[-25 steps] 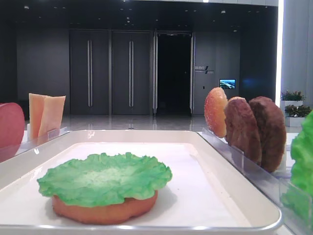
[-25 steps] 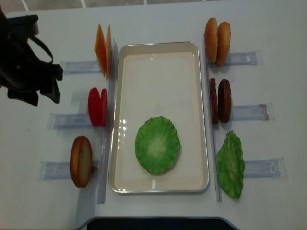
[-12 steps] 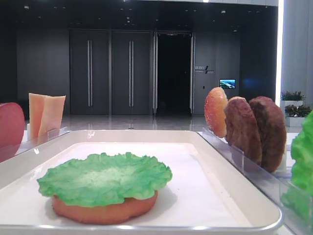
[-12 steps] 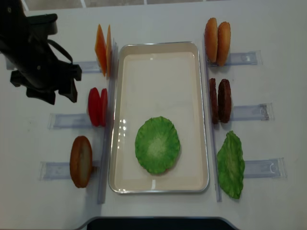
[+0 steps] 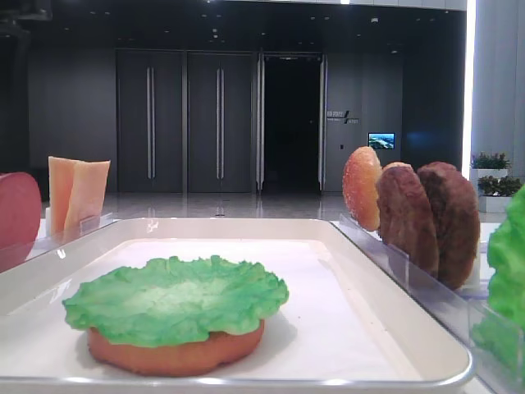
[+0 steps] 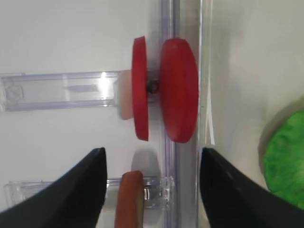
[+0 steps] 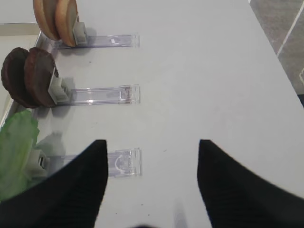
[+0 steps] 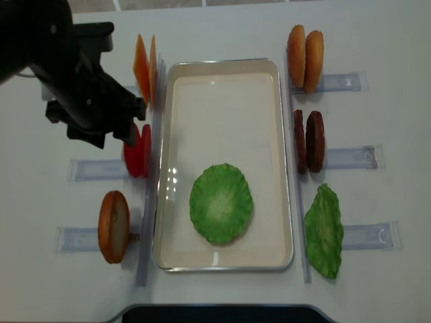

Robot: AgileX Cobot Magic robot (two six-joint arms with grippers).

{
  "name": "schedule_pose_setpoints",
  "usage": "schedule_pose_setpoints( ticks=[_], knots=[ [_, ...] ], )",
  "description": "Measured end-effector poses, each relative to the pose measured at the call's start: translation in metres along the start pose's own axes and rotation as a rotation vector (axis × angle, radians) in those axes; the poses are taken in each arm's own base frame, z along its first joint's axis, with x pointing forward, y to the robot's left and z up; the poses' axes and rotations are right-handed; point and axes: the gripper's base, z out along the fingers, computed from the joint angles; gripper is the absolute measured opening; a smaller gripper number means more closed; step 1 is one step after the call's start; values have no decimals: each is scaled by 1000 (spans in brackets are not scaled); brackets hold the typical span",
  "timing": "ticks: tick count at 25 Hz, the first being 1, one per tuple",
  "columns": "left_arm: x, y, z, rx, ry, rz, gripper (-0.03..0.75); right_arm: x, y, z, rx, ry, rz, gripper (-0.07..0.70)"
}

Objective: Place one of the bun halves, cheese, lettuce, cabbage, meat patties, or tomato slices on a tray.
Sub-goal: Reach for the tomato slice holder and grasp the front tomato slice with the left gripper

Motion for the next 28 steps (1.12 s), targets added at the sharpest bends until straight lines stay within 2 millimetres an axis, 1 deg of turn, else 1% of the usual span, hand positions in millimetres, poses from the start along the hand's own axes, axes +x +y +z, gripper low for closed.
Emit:
schedule_pose_setpoints(
  ticks=[7, 10, 14, 20, 28],
  knots=[
    [-3, -29, 8, -16, 2, 27, 471, 0, 0, 0, 0, 0, 0, 428],
    [-5, -37, 10, -29, -5, 27, 471, 0, 0, 0, 0, 0, 0, 426],
    [-6, -41, 13, -43, -3, 34, 471, 0, 0, 0, 0, 0, 0, 426],
    [-7, -41, 20, -70, 2, 17, 471, 0, 0, 0, 0, 0, 0, 426],
    [-10, -43, 33, -83, 20, 25, 471, 0, 0, 0, 0, 0, 0, 426]
  ],
)
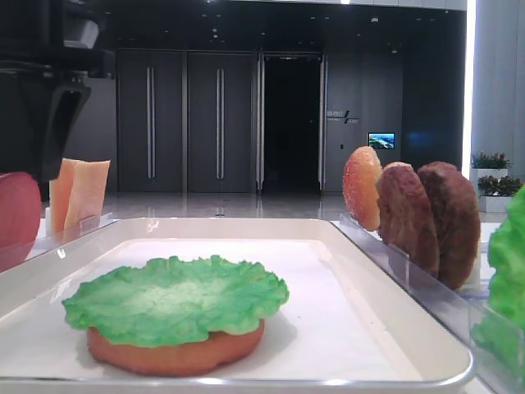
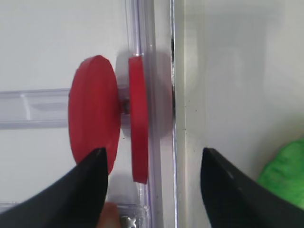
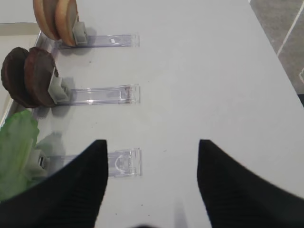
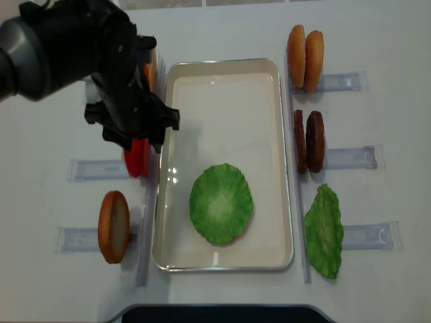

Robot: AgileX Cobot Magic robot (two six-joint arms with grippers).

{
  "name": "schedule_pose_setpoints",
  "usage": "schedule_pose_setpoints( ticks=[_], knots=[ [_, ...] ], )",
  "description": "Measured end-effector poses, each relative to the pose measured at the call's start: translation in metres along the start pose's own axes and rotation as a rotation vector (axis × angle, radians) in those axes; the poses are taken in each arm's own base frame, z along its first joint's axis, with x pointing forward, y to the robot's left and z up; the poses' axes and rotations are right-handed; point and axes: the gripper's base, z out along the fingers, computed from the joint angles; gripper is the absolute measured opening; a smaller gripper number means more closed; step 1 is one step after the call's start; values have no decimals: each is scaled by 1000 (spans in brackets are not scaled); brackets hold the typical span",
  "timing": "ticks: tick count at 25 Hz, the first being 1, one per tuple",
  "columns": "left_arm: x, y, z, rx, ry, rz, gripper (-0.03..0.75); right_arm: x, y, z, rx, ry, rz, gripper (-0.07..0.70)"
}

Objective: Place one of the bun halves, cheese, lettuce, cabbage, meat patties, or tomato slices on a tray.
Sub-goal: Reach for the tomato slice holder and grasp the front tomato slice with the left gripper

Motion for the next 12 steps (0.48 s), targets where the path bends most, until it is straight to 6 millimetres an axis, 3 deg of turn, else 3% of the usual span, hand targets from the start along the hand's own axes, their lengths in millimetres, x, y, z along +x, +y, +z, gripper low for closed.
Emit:
schedule_pose_setpoints(
  ticks=[12],
  knots=[
    [-6, -5, 5, 36, -52, 3, 471, 0, 0, 0, 0, 0, 0, 426]
  ],
)
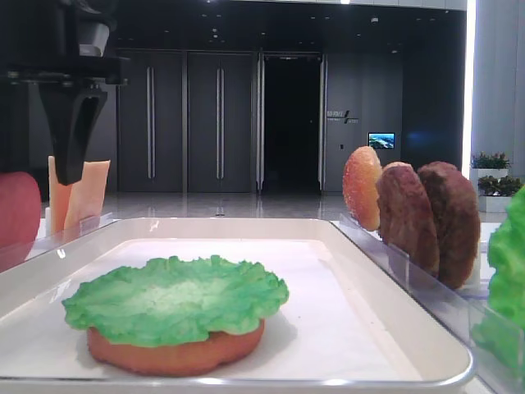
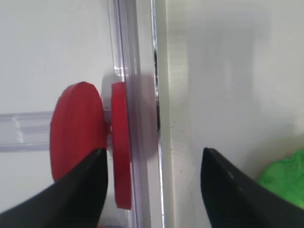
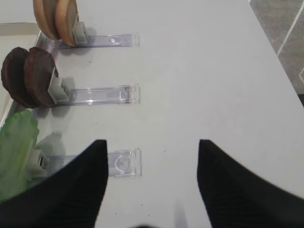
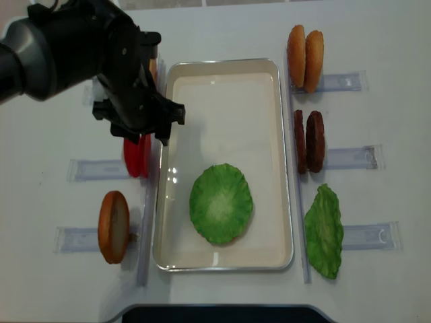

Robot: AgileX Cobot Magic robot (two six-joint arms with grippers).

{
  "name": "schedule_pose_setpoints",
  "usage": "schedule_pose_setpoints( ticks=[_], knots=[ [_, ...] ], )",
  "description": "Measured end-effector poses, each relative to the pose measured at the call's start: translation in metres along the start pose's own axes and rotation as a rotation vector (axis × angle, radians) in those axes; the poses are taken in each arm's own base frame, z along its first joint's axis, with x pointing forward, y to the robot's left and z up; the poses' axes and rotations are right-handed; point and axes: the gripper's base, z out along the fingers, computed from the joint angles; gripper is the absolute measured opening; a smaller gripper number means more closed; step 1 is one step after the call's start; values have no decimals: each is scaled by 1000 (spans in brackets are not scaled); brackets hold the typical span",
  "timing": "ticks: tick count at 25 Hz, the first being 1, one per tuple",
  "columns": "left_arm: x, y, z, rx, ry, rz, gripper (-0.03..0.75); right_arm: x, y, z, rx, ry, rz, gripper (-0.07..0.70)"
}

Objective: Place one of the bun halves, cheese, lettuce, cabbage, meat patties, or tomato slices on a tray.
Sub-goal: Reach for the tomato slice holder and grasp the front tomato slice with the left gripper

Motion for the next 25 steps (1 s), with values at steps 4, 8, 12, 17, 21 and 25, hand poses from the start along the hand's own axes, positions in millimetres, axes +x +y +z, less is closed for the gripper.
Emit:
schedule_pose_setpoints(
  ticks=[4, 8, 12, 17, 21, 25],
  knots=[
    [-1, -1, 2, 2, -1, 1, 471, 0, 0, 0, 0, 0, 0, 426],
    [0, -2, 9, -9, 20, 5, 471, 0, 0, 0, 0, 0, 0, 426],
    [1, -2, 16, -24, 45, 9, 471, 0, 0, 0, 0, 0, 0, 426],
    [1, -2, 21, -39, 61, 16, 458, 0, 0, 0, 0, 0, 0, 426],
    [1, -1, 21, -51, 60, 22, 370, 0, 0, 0, 0, 0, 0, 425],
    [1, 0, 21, -65, 61, 28, 251, 0, 0, 0, 0, 0, 0, 419]
  ],
)
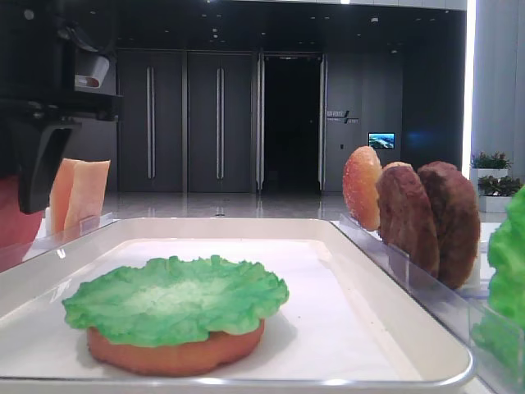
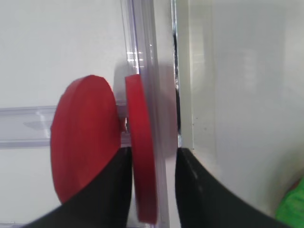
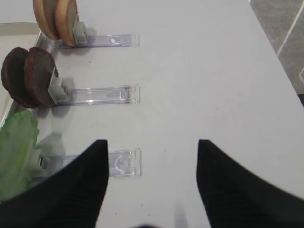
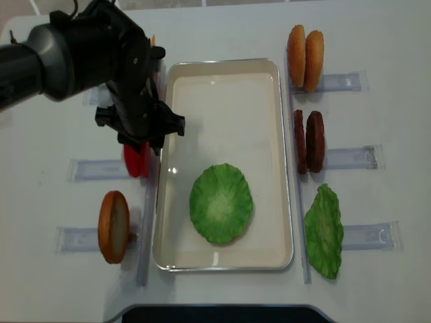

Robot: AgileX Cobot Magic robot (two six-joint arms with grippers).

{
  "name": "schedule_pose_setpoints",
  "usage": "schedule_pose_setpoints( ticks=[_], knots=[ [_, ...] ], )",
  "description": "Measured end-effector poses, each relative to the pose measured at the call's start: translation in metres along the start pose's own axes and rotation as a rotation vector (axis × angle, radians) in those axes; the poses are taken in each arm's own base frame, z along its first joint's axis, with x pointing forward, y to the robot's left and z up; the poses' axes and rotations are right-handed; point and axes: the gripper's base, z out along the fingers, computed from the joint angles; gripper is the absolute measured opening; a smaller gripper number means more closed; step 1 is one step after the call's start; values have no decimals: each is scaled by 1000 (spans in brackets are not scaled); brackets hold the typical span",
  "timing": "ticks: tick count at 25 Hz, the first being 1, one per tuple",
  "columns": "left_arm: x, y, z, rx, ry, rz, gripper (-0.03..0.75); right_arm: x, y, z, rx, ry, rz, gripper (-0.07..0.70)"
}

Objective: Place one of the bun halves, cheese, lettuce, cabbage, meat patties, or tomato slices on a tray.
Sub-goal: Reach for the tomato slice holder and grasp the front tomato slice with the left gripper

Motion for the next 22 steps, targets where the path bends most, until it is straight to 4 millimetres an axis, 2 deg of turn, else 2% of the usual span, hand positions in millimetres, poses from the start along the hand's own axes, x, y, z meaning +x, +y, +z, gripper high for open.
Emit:
schedule_pose_setpoints(
  ticks=[9, 18, 22],
  knots=[
    [0, 2, 0, -20, 3, 10, 61, 0, 0, 0, 0, 0, 0, 419],
    [2, 2, -1, -26, 21, 6, 60, 0, 0, 0, 0, 0, 0, 419],
    [4, 4, -14, 7, 9, -21, 60, 0, 0, 0, 0, 0, 0, 419]
  ],
)
